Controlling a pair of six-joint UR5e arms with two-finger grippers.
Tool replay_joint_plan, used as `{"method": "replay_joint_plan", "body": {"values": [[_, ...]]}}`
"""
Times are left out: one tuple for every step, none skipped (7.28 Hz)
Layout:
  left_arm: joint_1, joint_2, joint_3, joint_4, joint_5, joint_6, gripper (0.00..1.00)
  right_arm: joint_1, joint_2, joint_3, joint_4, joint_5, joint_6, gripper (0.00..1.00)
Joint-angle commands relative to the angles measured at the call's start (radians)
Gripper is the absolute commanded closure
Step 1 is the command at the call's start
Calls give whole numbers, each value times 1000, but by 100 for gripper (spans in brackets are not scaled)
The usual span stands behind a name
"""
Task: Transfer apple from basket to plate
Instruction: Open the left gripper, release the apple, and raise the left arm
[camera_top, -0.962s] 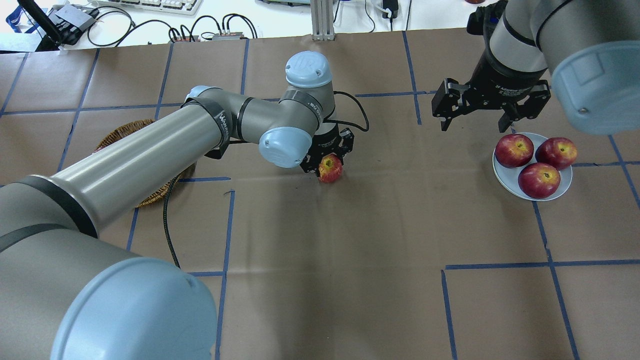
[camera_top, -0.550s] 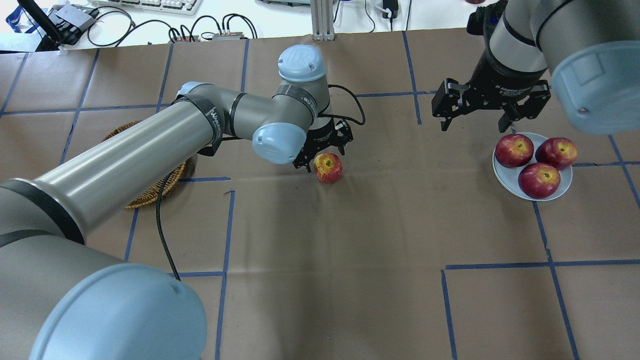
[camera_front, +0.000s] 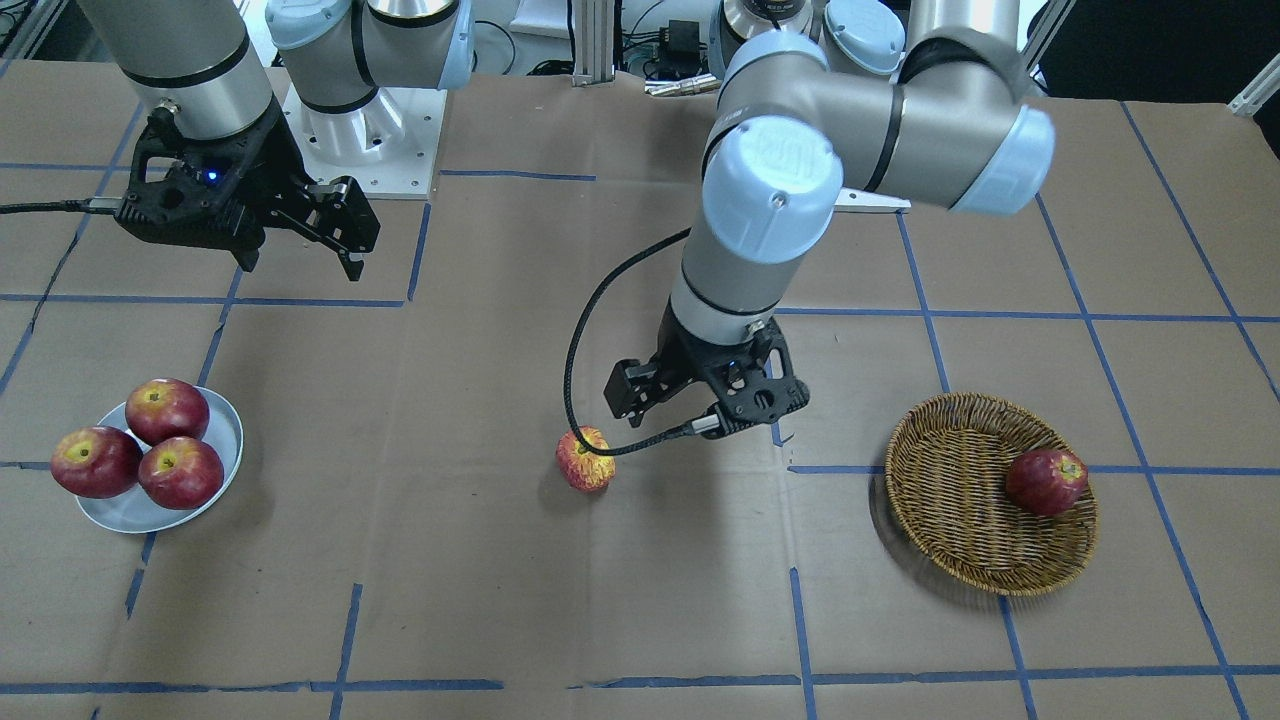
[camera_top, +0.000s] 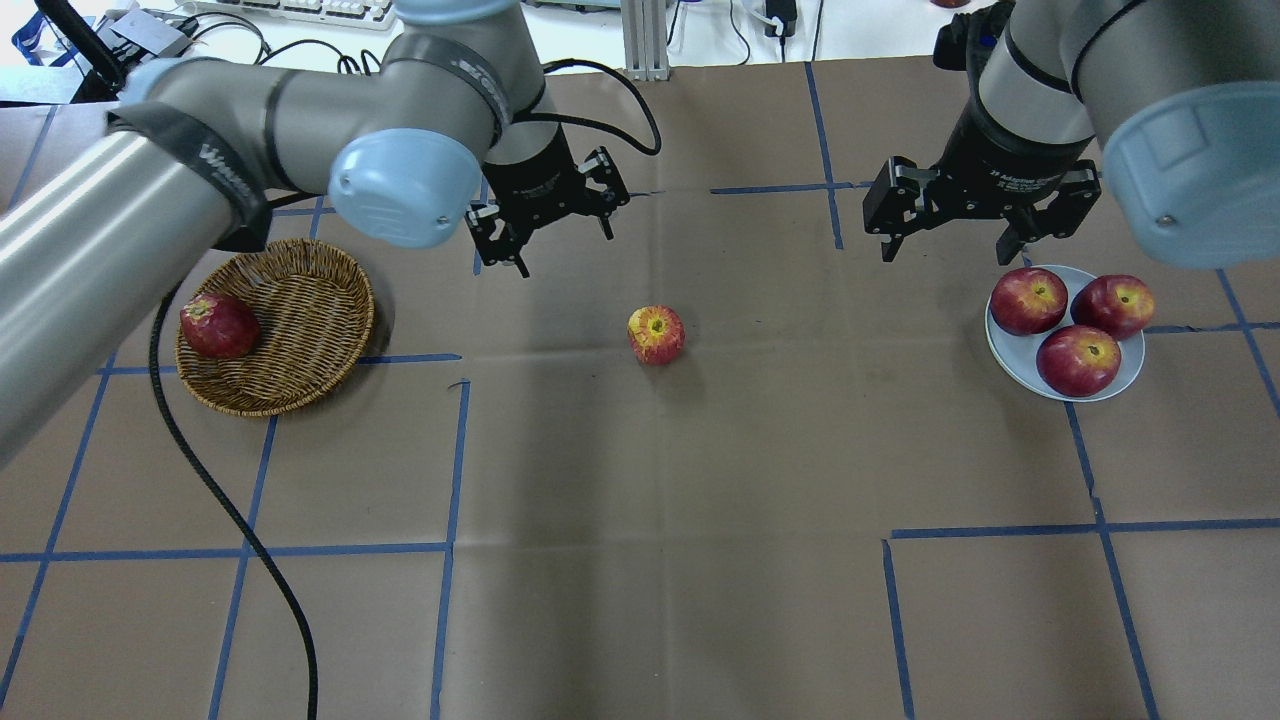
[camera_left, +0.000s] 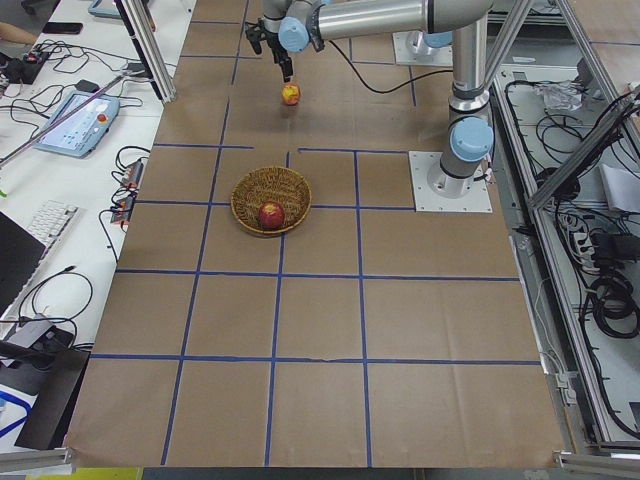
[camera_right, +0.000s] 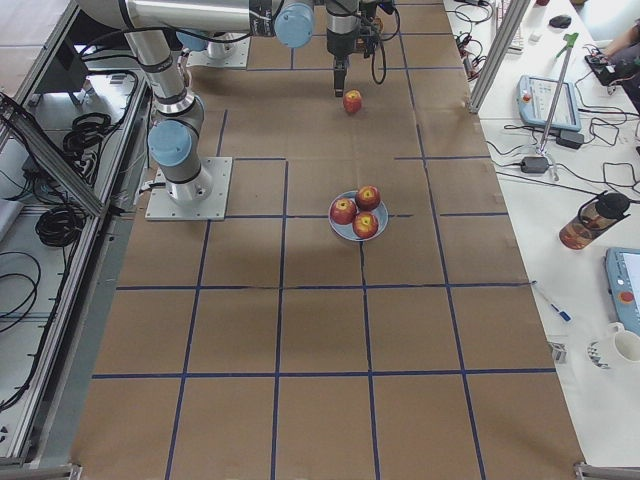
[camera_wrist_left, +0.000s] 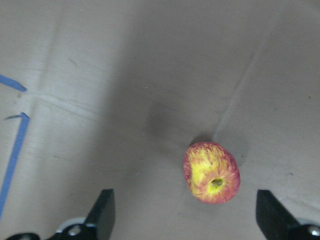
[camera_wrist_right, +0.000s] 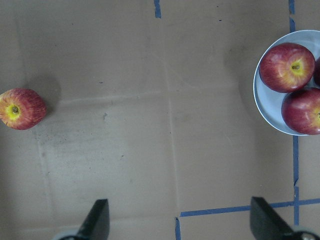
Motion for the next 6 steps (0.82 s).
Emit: {"method": "replay_joint_plan", "body": {"values": [[74,167,-5,-158,1,169,2,10,24,-10,-6,3,12,0],[109,233,-20,-204,-8,260,1,39,45,-11,-93,53,26,0],[120,277,-37,-224,0,377,1,101,93,-18,-133,52,79,0],[122,300,-36,-241,3,523,1,182,146,-51,-168,43,159,0],[123,326,-37,-253,4,547,1,248,212,-101,-175,42,241,0],[145,338,-40,-278,4,579,1,301,280,-141,-205,42,326,0]]}}
